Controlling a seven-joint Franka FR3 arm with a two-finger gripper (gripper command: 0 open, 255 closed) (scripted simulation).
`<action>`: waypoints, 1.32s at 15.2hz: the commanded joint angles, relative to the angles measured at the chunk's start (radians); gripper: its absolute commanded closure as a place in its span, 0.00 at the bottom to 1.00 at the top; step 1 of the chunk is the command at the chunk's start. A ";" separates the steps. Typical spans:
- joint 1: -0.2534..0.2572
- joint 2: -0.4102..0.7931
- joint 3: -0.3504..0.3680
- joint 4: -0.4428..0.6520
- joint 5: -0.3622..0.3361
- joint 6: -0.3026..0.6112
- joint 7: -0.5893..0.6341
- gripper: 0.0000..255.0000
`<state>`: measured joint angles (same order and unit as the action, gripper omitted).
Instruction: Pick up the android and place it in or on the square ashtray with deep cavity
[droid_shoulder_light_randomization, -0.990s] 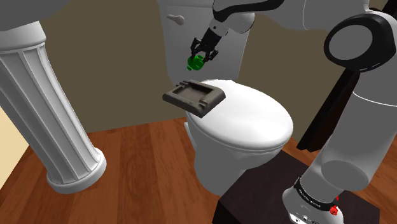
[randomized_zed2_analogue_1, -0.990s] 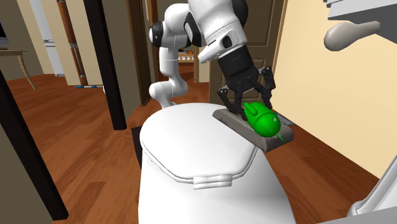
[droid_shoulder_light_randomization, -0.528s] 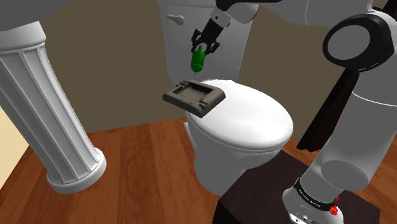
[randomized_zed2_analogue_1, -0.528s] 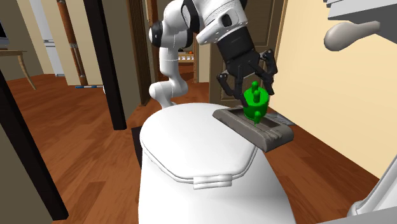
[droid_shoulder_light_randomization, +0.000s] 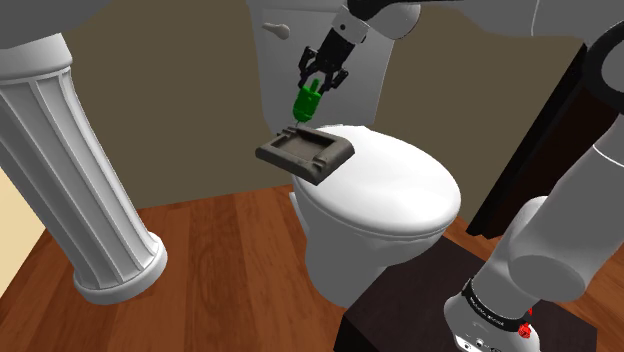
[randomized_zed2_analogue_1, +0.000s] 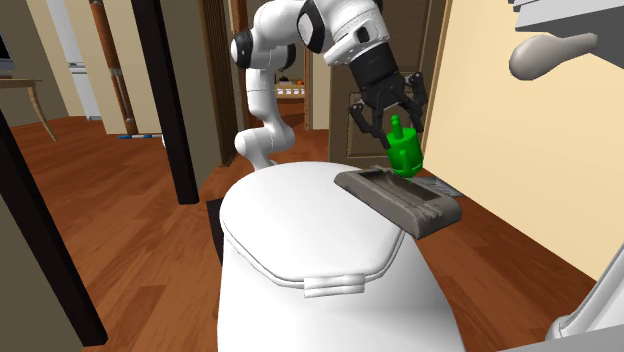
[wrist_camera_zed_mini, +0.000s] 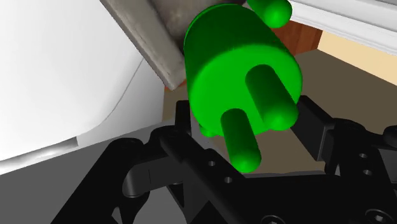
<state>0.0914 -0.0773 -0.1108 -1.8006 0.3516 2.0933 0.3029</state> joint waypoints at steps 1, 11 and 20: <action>0.017 -0.071 0.024 -0.083 -0.019 0.026 0.040 1.00; 0.048 -0.208 0.091 -0.292 -0.038 0.126 0.122 1.00; 0.057 -0.194 0.090 -0.401 -0.007 0.245 0.079 1.00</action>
<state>0.1458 -0.2762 -0.0222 -2.1886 0.3400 2.3211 0.3859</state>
